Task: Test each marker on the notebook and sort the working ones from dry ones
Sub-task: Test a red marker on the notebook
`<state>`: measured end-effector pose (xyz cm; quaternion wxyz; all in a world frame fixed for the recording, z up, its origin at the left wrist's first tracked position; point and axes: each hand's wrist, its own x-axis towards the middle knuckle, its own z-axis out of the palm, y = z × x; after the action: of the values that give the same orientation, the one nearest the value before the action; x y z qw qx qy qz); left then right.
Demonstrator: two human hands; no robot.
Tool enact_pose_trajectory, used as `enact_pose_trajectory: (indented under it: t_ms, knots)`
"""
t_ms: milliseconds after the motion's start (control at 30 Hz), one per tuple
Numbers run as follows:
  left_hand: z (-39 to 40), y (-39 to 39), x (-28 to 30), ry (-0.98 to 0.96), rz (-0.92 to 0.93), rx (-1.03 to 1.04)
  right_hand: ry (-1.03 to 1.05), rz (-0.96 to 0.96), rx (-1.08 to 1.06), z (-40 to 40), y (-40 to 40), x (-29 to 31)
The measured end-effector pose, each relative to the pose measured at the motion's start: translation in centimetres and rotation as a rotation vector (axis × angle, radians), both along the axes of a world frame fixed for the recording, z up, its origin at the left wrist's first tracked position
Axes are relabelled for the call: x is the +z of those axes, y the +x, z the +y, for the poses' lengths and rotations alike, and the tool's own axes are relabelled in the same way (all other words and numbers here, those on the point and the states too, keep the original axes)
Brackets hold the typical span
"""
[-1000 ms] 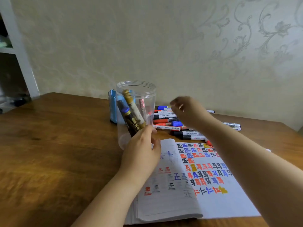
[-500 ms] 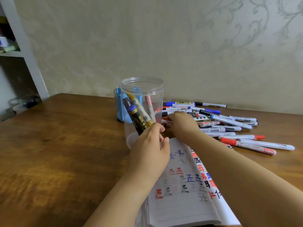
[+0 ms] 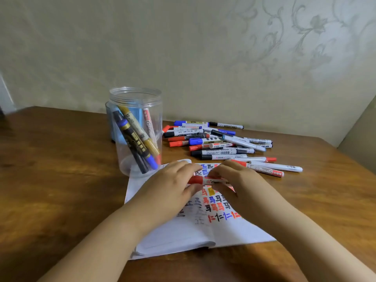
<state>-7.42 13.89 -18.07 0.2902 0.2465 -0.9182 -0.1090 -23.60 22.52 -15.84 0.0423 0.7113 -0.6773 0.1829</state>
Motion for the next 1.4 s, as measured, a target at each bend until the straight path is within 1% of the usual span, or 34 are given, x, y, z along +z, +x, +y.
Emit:
enact_pose_trajectory:
  t_ms: [100, 133, 233, 400, 533, 633, 700, 1000, 1100, 1167, 1267, 1400]
  knots:
    - [0.4, -0.3, 0.0, 0.085, -0.097, -0.066, -0.023, 0.024, 0.015, 1.4, 0.3, -1.3]
    - [0.6, -0.4, -0.1, 0.103, -0.123, -0.076, -0.032, 0.058, 0.011, 1.6, 0.4, -1.7]
    - [0.8, -0.5, -0.4, 0.112, -0.185, -0.119, -0.102, 0.138, 0.032, 1.4, 1.0, -3.1]
    - [0.7, -0.6, -0.8, 0.113, -0.193, -0.181, -0.149, 0.181, 0.053, 1.0, 1.2, -4.1]
    - [0.5, -0.6, -0.8, 0.181, -0.221, -0.213, -0.086, 0.145, 0.079, 1.6, 1.1, -4.0]
    - [0.5, -0.6, -0.7, 0.231, -0.210, -0.229, -0.016, 0.073, 0.114, 1.9, 1.0, -3.5]
    - [0.6, -0.6, -0.7, 0.244, -0.206, -0.229, 0.009, 0.061, 0.136, 2.0, 0.9, -3.5]
    - [0.8, -0.6, -0.6, 0.245, -0.210, -0.232, -0.067, 0.142, 0.120, 2.4, 0.5, -3.2]
    - [0.6, -0.6, -0.5, 0.268, -0.180, -0.198, -0.022, 0.078, 0.064, 2.6, 0.8, -2.4]
    - [0.3, -0.3, -0.3, 0.282, -0.141, -0.159, 0.051, 0.016, -0.020, 2.9, 0.3, -1.6]
    - [0.0, -0.1, -0.2, 0.267, -0.087, -0.132, 0.177, -0.206, -0.132, 3.4, -0.9, -0.7]
    - [0.4, -0.4, -0.5, 0.200, -0.034, -0.140, 0.267, -0.419, -0.187, 3.7, -2.3, 0.7]
